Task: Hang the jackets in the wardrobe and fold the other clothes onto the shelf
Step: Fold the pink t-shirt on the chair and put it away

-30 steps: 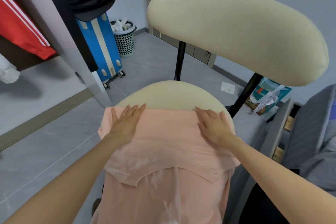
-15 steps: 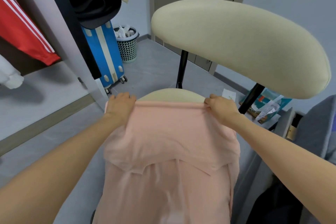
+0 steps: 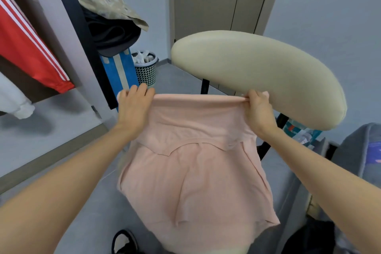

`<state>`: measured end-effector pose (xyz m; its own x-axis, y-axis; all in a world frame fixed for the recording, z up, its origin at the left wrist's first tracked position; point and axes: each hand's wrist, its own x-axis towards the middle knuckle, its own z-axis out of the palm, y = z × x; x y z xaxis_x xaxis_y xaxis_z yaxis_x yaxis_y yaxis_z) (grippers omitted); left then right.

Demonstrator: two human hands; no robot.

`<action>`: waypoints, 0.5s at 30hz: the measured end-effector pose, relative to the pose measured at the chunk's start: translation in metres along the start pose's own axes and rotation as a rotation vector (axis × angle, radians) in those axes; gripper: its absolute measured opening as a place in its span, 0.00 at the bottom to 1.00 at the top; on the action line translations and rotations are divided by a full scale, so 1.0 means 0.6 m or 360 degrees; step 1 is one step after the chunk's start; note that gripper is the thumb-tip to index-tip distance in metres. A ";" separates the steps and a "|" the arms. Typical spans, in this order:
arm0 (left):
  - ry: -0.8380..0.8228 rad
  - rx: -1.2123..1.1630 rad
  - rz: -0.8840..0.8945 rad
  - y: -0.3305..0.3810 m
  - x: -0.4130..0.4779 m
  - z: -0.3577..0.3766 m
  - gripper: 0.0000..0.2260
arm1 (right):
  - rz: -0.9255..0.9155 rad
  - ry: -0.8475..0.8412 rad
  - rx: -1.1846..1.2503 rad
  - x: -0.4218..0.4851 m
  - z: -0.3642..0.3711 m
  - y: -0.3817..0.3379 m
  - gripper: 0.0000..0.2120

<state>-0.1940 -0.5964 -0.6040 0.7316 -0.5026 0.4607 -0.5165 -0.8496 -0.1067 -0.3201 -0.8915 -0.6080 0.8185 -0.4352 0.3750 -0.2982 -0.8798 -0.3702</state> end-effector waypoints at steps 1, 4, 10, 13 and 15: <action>-0.0012 -0.0025 0.0016 0.003 -0.020 -0.004 0.16 | 0.0003 -0.0017 0.0051 -0.022 -0.002 0.003 0.10; -0.0113 -0.0081 0.0063 0.013 -0.093 -0.016 0.16 | 0.0039 -0.0118 0.0152 -0.103 -0.008 0.014 0.08; -0.0253 -0.0270 0.0077 0.036 -0.247 -0.042 0.18 | 0.0047 -0.0229 0.0318 -0.259 -0.020 0.030 0.05; -0.0359 -0.0255 0.0134 0.052 -0.314 -0.049 0.22 | 0.0095 -0.0332 0.0296 -0.321 -0.021 0.043 0.07; -0.0541 -0.0232 0.0127 0.062 -0.349 -0.044 0.24 | 0.0140 -0.0397 0.0310 -0.354 -0.019 0.051 0.09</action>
<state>-0.3782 -0.5182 -0.6812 0.7799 -0.6112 0.1348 -0.6176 -0.7864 0.0075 -0.5085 -0.8280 -0.6894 0.8959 -0.4266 0.1237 -0.2934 -0.7774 -0.5564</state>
